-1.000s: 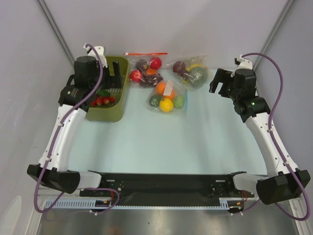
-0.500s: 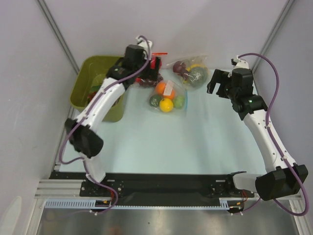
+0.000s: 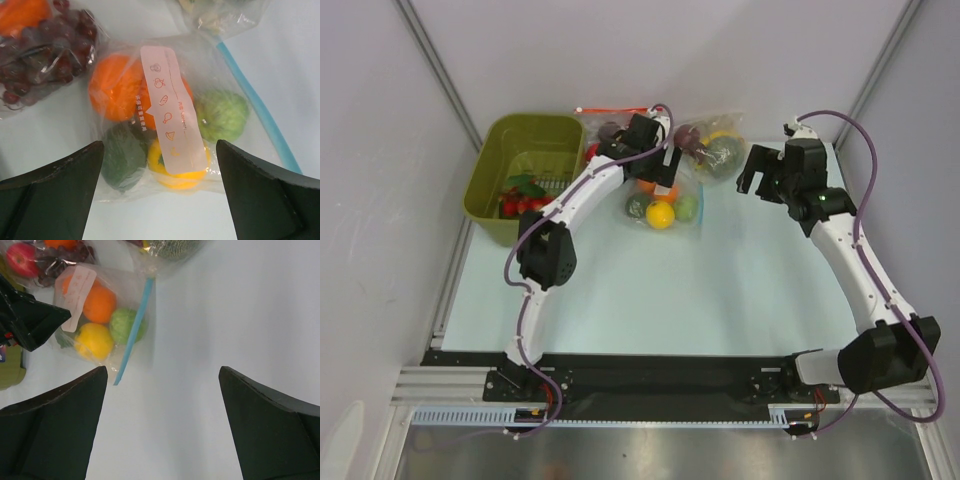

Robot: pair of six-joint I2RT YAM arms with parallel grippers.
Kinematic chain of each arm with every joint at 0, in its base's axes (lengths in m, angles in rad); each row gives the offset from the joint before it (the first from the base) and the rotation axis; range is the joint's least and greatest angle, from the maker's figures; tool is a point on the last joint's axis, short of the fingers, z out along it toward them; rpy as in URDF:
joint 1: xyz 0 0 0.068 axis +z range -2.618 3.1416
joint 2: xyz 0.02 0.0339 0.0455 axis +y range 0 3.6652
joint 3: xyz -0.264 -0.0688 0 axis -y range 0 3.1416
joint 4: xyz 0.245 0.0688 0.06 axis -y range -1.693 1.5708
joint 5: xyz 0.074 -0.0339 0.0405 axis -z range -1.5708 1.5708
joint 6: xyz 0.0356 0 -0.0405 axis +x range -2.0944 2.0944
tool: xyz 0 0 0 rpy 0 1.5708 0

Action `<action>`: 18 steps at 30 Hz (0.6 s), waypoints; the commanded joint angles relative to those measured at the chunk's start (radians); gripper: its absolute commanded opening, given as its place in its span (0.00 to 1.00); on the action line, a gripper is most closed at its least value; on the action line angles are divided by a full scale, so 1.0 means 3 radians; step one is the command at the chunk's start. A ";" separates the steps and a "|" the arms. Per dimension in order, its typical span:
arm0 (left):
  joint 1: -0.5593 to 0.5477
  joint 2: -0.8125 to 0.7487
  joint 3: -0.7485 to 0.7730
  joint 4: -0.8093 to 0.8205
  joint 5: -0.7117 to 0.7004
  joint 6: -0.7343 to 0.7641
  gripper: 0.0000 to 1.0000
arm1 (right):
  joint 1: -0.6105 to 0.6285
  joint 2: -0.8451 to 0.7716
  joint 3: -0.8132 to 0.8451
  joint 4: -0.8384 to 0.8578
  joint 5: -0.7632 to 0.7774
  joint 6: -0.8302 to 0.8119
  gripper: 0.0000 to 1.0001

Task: Open the zip-top bag and remove the fake food

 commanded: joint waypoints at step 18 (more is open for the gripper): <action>0.0020 0.0212 -0.0468 0.0238 0.0560 0.0082 0.04 | -0.0005 0.0442 0.0173 0.0082 -0.0509 0.0165 1.00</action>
